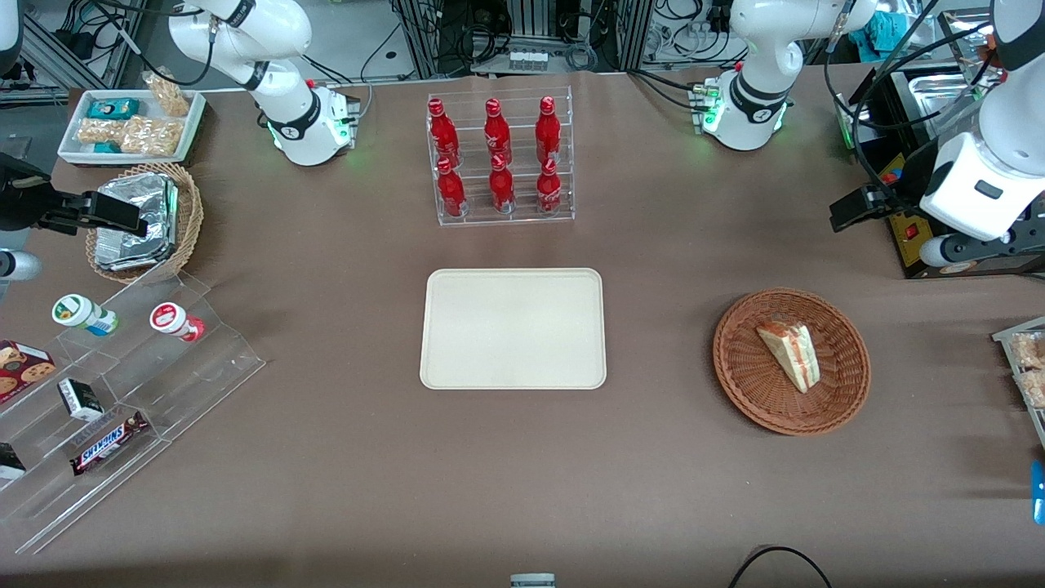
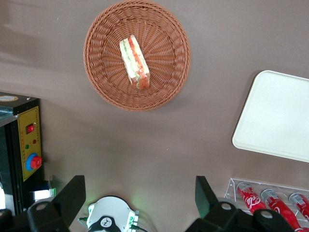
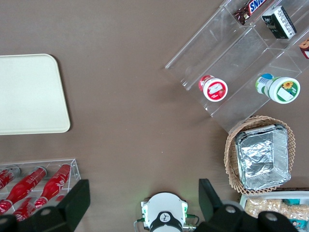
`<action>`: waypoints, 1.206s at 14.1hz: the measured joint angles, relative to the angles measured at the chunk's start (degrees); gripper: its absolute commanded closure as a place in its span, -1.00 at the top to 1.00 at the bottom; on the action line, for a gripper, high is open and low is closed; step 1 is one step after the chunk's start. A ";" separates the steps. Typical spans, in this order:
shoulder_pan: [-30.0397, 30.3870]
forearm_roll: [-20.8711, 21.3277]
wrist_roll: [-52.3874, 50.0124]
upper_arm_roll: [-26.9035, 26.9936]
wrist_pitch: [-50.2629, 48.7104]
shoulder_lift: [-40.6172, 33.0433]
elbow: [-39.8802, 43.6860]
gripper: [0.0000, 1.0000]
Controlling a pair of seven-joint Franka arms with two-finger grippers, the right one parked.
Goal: Place sandwich from basket to tray
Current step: 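Move the left gripper down toward the wrapped sandwich in the wicker basket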
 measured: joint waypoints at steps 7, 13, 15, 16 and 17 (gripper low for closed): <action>1.21 -0.01 0.00 0.46 0.39 0.76 -0.06 1.00; 5.28 0.00 -0.16 0.74 5.84 5.26 -5.30 1.00; 7.02 0.00 -0.15 0.80 15.21 5.71 -11.86 1.00; 7.65 0.00 -0.15 0.81 19.01 5.79 -14.91 1.00; 8.20 0.00 -0.15 0.82 22.39 5.83 -17.55 1.00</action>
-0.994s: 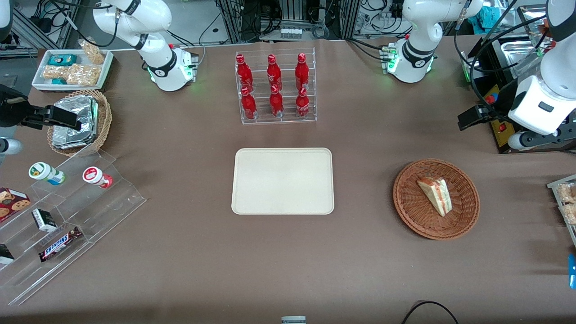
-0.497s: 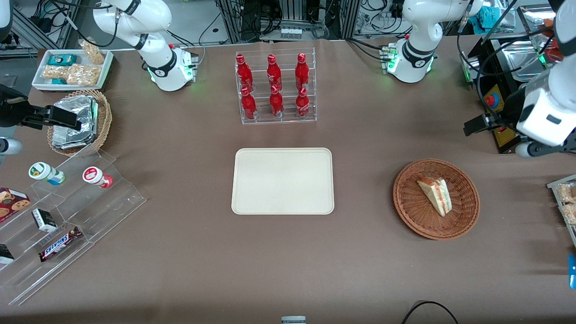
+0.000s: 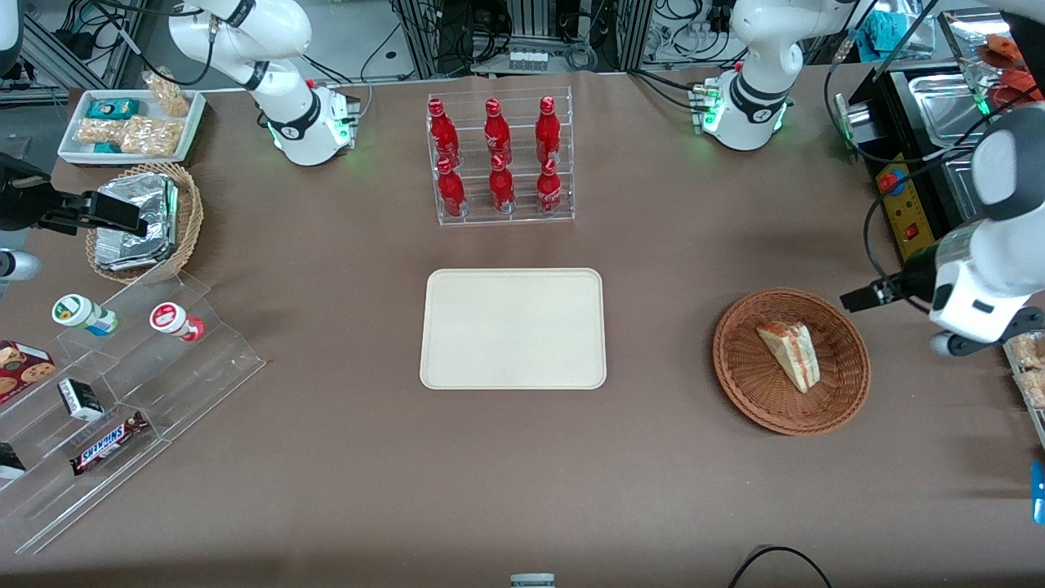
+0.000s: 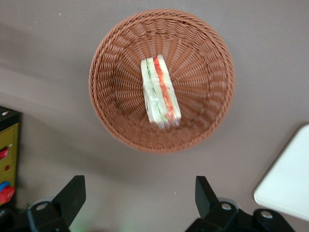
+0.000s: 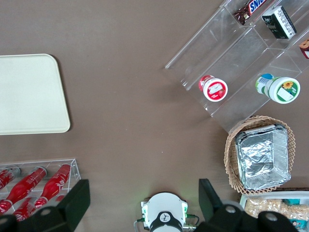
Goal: Place sandwich from basket to tray
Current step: 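Move the left gripper down toward the wrapped sandwich in the wicker basket, then lower the open left gripper around the sandwich and close it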
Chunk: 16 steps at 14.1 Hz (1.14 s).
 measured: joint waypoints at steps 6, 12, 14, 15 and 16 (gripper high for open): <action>1.38 -0.05 -0.90 -0.01 18.31 2.02 -12.50 1.00; 1.31 -0.11 -3.86 -0.26 25.32 6.26 -14.09 1.00; 0.96 -0.12 -4.92 -0.50 27.94 8.09 -15.31 1.00; 0.67 -0.12 -5.78 -0.61 28.44 9.11 -15.56 1.00; 0.49 -0.12 -6.81 -0.76 28.63 9.95 -15.60 1.00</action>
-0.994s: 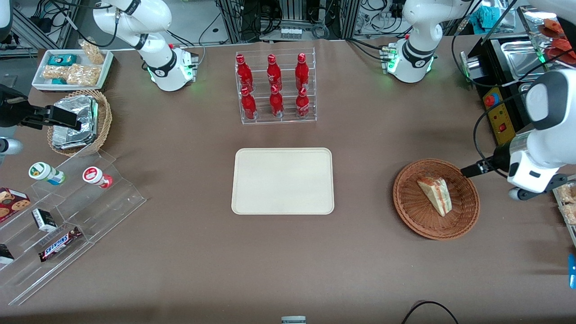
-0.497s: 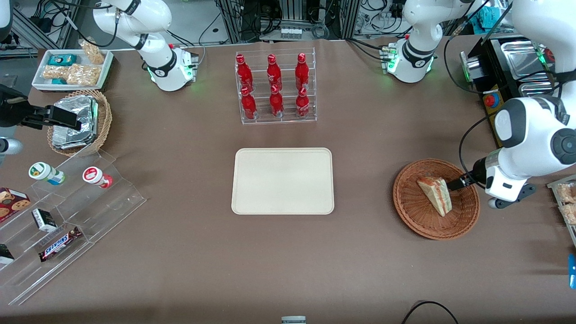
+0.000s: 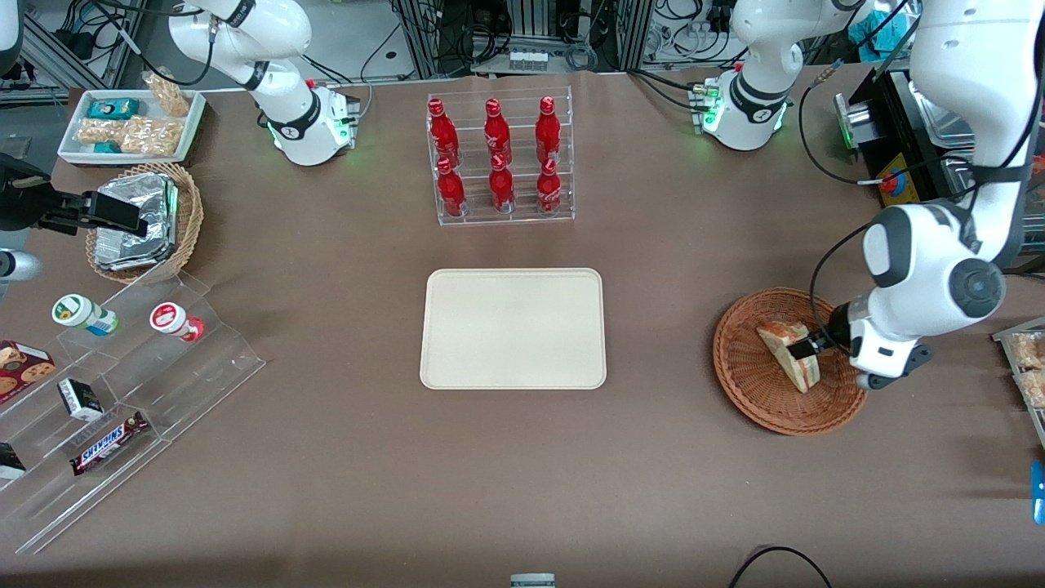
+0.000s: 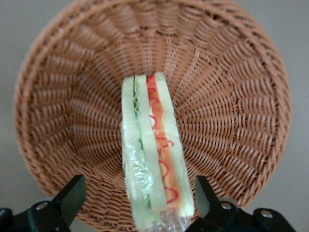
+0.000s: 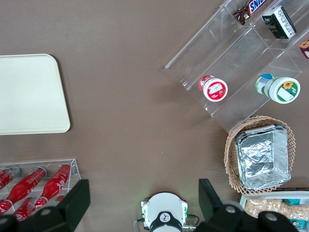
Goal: Place sandwich from basket to tray
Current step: 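Lower the open left gripper around the sandwich and close it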
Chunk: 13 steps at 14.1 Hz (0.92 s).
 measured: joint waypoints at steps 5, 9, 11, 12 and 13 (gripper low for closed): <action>-0.11 0.00 -2.23 -0.05 0.74 1.56 -1.25 1.00; -0.22 0.00 -2.85 -0.05 1.93 3.10 -1.53 0.02; -0.48 0.00 -3.11 -0.06 2.37 3.53 -1.53 -0.33; -0.57 0.00 -3.20 -0.06 2.43 3.53 -1.49 -0.42; -0.58 0.00 -3.31 -0.06 2.44 3.52 -1.37 -0.48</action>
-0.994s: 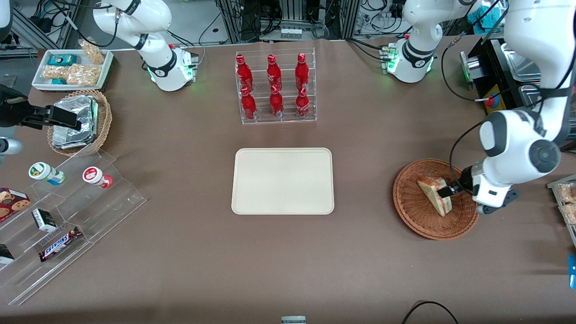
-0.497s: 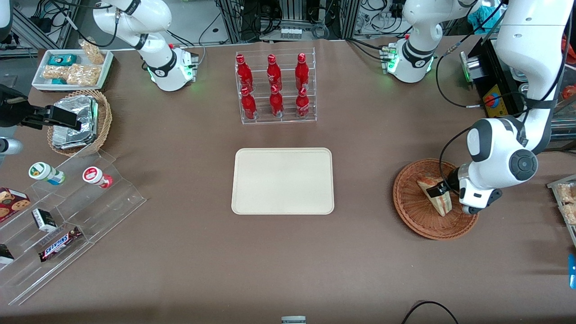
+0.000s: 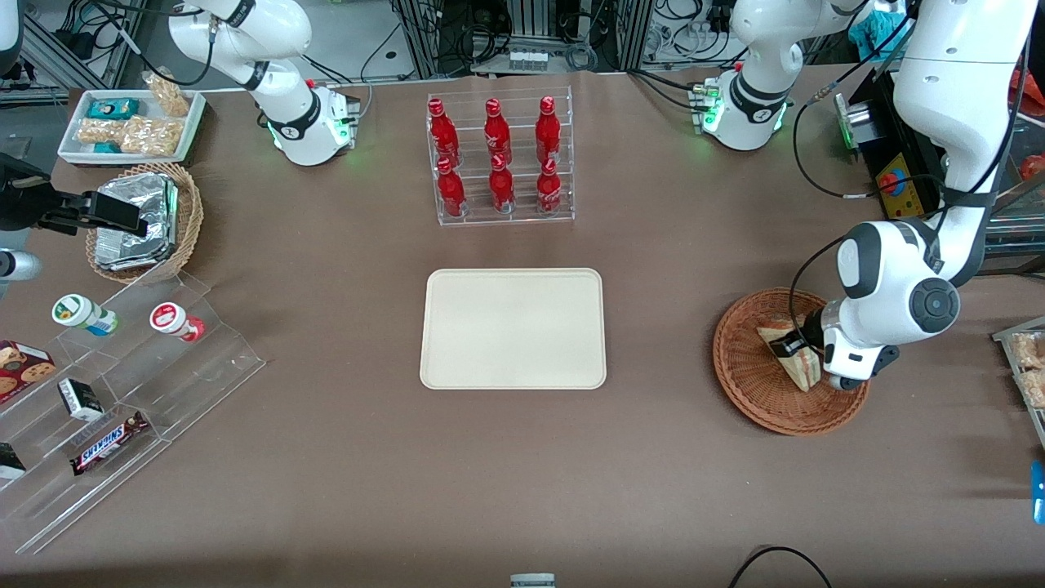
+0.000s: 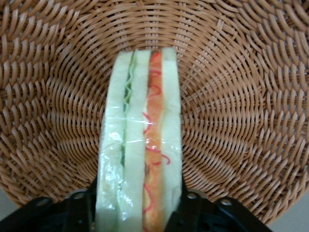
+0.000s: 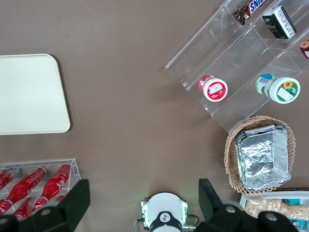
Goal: Place sandwich from basket to tray
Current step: 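Lower the open left gripper around the sandwich and close it, then lift the sandwich with the left gripper and carry it over the cream tray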
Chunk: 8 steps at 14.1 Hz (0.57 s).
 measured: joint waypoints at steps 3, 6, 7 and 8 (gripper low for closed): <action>-0.05 0.01 -3.26 -0.02 0.14 -0.13 1.04 -0.52; -0.35 0.02 -4.14 -0.19 0.14 -0.50 2.62 -0.69; -0.59 0.02 -4.27 -0.20 0.14 -0.70 3.08 -0.70; -0.81 0.02 -4.35 -0.24 0.14 -0.94 3.61 -0.70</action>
